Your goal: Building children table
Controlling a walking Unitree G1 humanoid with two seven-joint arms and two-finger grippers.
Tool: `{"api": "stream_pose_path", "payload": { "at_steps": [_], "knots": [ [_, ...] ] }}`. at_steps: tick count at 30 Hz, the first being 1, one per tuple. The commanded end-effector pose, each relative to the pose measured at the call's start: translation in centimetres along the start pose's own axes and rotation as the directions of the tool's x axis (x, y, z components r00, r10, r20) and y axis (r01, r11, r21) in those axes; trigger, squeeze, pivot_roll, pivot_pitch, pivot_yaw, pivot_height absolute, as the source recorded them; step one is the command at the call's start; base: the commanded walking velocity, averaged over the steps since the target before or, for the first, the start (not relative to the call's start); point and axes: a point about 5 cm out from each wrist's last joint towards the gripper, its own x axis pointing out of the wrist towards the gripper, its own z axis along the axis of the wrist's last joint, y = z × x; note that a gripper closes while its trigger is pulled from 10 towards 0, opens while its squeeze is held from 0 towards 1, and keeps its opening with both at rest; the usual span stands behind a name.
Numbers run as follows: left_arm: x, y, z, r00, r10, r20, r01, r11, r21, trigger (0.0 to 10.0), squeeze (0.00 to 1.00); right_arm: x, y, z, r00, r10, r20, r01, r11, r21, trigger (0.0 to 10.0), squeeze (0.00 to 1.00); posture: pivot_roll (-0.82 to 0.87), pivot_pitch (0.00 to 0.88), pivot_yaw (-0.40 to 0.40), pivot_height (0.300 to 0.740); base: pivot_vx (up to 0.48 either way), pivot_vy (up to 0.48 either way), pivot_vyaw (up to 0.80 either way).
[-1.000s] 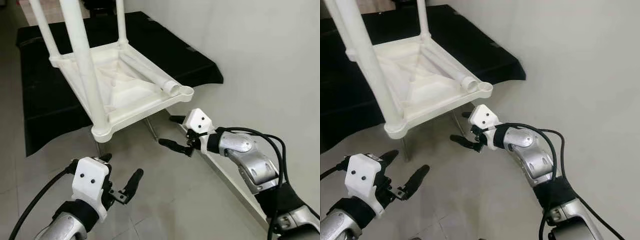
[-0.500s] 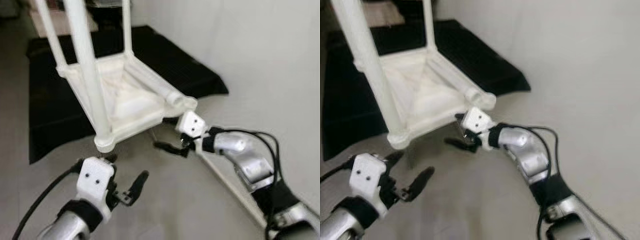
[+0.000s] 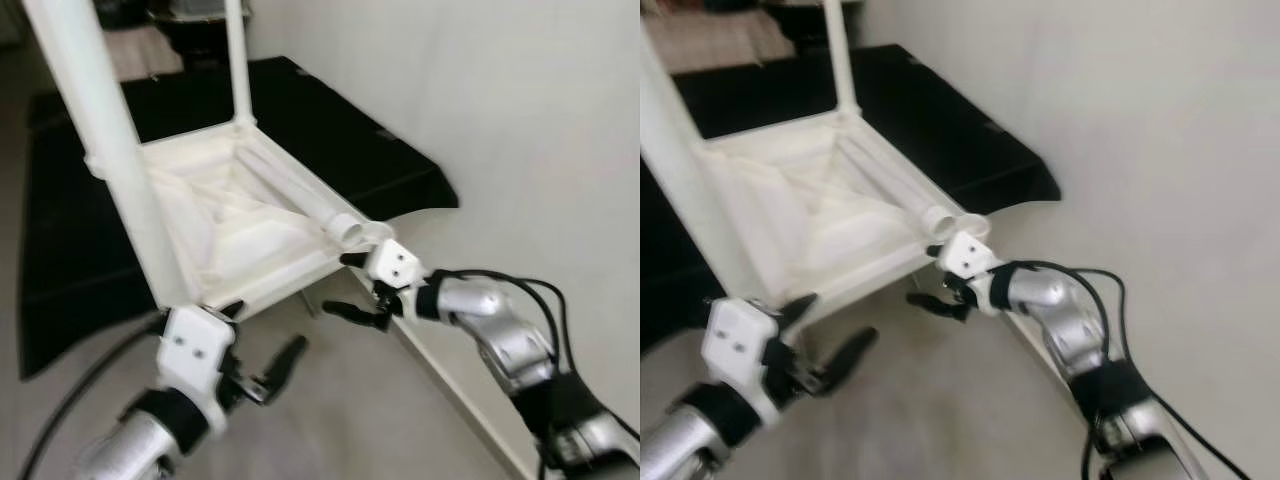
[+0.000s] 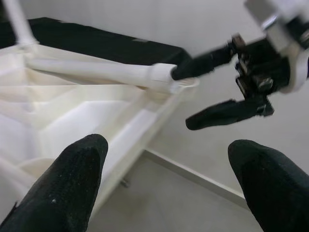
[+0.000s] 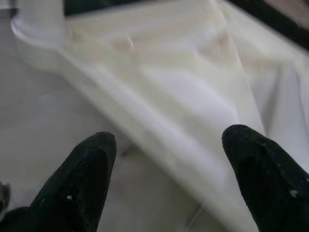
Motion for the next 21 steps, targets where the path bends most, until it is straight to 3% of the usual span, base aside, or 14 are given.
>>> {"api": "stream_pose_path", "payload": {
  "at_steps": [1,3,5,7,8,9,12,13,14,18,21],
  "knots": [
    [-0.1,0.0,-0.1,1.000,-0.004,-0.020,0.004,1.000,0.009,10.0,0.00,0.4,0.6,0.3,0.999,0.044,0.015,-0.044,0.999,-0.017,10.0,0.00,-0.09,0.119,-0.085,0.740,0.307,0.000,0.00],
    [-0.1,-0.1,-0.1,1.000,-0.008,-0.022,0.008,1.000,0.009,10.0,0.00,0.2,0.7,0.2,0.997,0.074,0.003,-0.074,0.997,-0.039,10.0,0.00,-0.08,0.119,-0.086,0.740,0.307,0.000,0.00],
    [-0.2,-0.7,-0.5,0.997,-0.058,-0.058,0.059,0.998,0.013,10.0,0.00,-1.0,1.1,0.3,0.957,0.283,-0.065,-0.287,0.956,-0.064,10.0,0.00,-0.09,0.122,-0.088,0.740,0.000,0.000,0.00],
    [-0.2,-0.7,-0.5,0.997,-0.058,-0.058,0.059,0.998,0.013,10.0,0.00,-1.0,1.1,0.3,0.957,0.283,-0.065,-0.287,0.956,-0.064,10.0,0.00,-0.09,0.122,-0.088,0.740,0.000,0.000,0.00],
    [-0.3,-1.1,-0.7,0.993,-0.090,-0.073,0.091,0.996,0.016,10.0,0.00,-1.5,1.2,0.3,0.927,0.361,-0.106,-0.369,0.927,-0.064,10.0,0.00,-0.09,0.124,-0.089,0.740,0.000,0.000,0.00],
    [-0.3,-1.1,-0.7,0.993,-0.090,-0.073,0.091,0.996,0.016,10.0,0.00,-1.5,1.2,0.3,0.927,0.361,-0.106,-0.369,0.927,-0.064,10.0,0.00,-0.09,0.124,-0.089,0.740,0.000,0.000,0.00],
    [-0.6,-2.4,-1.1,0.973,-0.200,-0.119,0.202,0.979,0.003,10.0,0.00,-1.8,1.1,0.1,0.821,0.517,-0.244,-0.546,0.835,-0.071,10.0,0.00,-0.08,0.129,-0.092,0.740,0.000,0.000,0.00],
    [-0.6,-2.4,-1.1,0.973,-0.200,-0.119,0.202,0.979,0.003,10.0,0.00,-1.8,1.1,0.1,0.821,0.517,-0.244,-0.546,0.835,-0.071,10.0,0.00,-0.08,0.129,-0.092,0.740,0.000,0.000,0.00],
    [-0.8,-2.8,-1.3,0.964,-0.230,-0.132,0.232,0.973,-0.001,10.0,0.00,-1.0,0.7,-0.1,0.798,0.517,-0.310,-0.568,0.817,-0.098,10.0,0.00,-0.08,0.131,-0.095,0.740,0.000,0.000,0.00],
    [-0.9,-2.9,-1.3,0.965,-0.228,-0.131,0.229,0.973,-0.003,10.0,0.00,0.2,0.4,-0.2,0.811,0.481,-0.332,-0.546,0.826,-0.137,10.0,0.00,-0.07,0.141,-0.099,0.740,0.000,0.000,0.00],
    [-1.1,-3.1,-1.3,0.963,-0.234,-0.137,0.235,0.972,-0.005,10.0,0.00,2.9,0.8,0.5,0.851,0.457,-0.259,-0.503,0.850,-0.153,10.0,0.00,-0.07,0.149,-0.098,0.740,0.000,0.000,0.00]
  ]
}}
